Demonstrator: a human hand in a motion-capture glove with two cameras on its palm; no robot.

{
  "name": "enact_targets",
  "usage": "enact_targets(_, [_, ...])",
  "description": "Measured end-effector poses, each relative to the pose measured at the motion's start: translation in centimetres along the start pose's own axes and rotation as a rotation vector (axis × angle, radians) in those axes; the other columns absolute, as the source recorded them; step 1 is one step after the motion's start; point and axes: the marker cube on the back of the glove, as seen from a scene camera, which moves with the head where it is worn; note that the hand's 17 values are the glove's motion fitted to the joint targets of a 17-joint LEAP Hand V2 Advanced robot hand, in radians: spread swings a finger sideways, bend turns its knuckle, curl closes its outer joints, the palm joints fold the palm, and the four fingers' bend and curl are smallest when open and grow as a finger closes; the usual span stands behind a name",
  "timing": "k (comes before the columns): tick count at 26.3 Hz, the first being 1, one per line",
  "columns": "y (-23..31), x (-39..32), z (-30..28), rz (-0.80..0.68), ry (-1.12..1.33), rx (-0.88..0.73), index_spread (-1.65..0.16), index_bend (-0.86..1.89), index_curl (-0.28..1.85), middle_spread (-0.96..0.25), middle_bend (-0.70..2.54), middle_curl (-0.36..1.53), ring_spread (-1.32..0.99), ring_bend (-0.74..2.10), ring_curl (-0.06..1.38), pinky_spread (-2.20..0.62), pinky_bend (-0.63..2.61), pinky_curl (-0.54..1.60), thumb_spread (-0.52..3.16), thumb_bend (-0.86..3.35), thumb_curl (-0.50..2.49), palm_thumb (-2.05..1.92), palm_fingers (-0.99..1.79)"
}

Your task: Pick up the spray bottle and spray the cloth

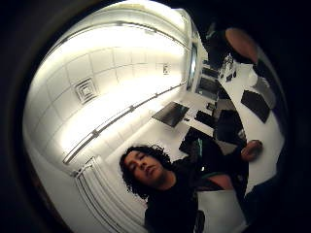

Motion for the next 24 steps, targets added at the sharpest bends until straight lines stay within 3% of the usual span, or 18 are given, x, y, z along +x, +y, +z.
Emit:
enact_targets(13, [3.3, -4.7, -0.2, 0.023, 0.576, -0.122, -0.40, 0.09, 0.23, -0.14, 0.27, 0.39, -0.18, 0.42, 0.37, 0.09, 0.30, 0.35, 0.88, -0.03, 0.57, 0.81, 0.63])
enact_targets(24, [5.6, -5.6, 0.9, 0.282, 1.165, -0.210, -0.41, 0.15, 0.24, -0.12, 0.25, 0.38, -0.16, 0.35, 0.35, 0.16, 0.24, 0.34, 0.95, -0.03, 0.54, 0.77, 0.55])
